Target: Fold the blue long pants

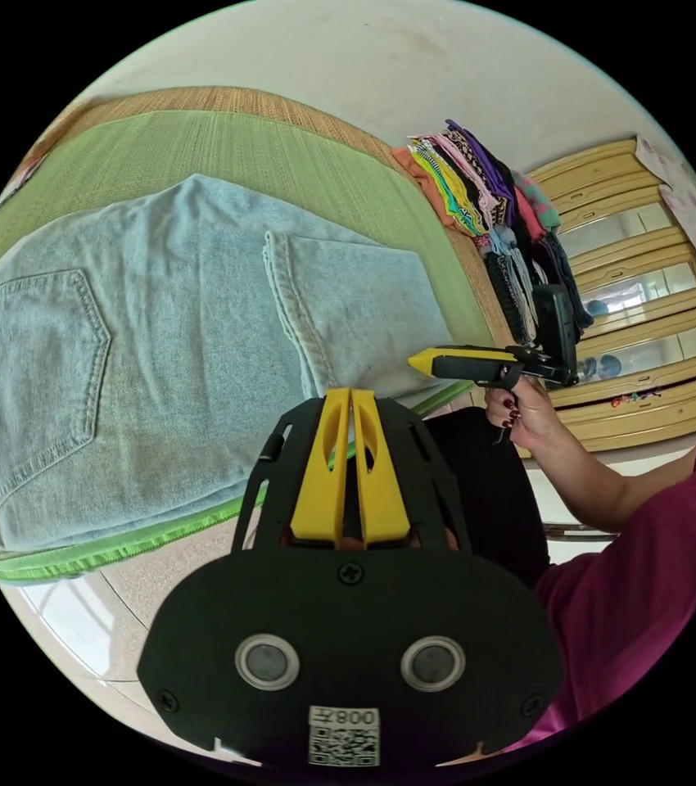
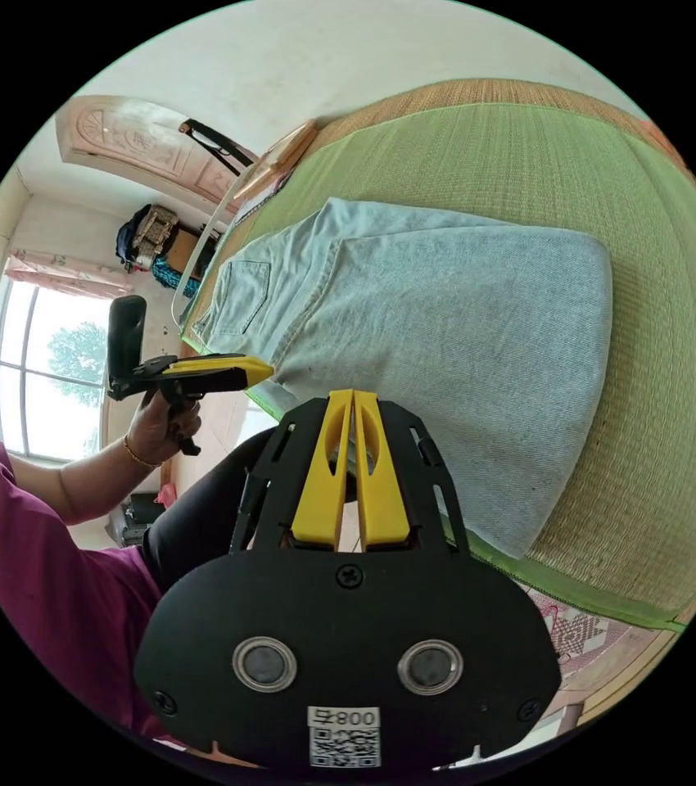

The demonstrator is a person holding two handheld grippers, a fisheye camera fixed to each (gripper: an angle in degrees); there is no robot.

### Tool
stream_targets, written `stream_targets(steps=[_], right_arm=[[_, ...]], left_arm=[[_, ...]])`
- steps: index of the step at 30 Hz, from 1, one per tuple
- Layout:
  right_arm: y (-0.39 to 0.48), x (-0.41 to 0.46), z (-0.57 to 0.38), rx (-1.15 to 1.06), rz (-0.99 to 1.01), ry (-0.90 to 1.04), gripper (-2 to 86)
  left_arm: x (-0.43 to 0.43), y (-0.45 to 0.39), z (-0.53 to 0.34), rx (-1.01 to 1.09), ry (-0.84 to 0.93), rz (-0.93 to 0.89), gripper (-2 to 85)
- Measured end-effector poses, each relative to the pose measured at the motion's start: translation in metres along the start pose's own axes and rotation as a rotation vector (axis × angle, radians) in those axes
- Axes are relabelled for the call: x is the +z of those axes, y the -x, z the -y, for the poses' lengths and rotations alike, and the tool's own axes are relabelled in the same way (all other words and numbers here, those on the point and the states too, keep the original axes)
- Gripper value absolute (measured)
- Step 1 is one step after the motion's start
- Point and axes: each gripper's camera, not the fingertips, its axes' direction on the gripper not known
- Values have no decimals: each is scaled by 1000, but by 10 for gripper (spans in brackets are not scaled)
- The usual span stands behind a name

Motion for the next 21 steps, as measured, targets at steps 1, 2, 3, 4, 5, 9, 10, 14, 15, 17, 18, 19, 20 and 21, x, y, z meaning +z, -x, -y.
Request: stream_targets(steps=[1,2,3,4,5,9,10,14,15,17,18,19,20,21], right_arm=[[-3,1,-5,2,-1,4,1],[-12,6,-17,15,-6,22,1],[-24,15,-28,37,-5,55,1],[-29,16,-35,45,11,50,1],[-37,12,-46,61,44,20,2],[-63,-20,-89,95,33,-91,6],[-70,-27,-96,108,37,-114,7],[-136,-65,-161,239,29,-243,25],[-157,-69,-178,282,25,-250,34],[-184,-69,-203,334,35,-255,50],[-199,-65,-216,358,62,-254,61],[-206,-62,-221,367,84,-250,64],[-219,-53,-229,377,135,-235,70],[-229,-43,-234,377,174,-208,73]], left_arm=[[-7,-4,7,-11,9,11,2],[-11,-6,15,-31,33,30,2],[-13,-8,18,-31,43,32,2],[-19,-11,23,-37,46,20,3],[-29,-16,28,-51,35,23,4],[-59,-49,44,-3,18,43,12],[-65,-62,51,25,17,29,19],[-66,-120,85,162,63,-6,53],[-64,-129,90,184,70,-3,58],[-56,-166,112,275,103,-6,69],[-53,-176,118,297,109,-3,71],[-49,-193,128,338,121,3,73],[-43,-209,139,368,137,14,75],[-41,-217,144,380,145,19,76]])
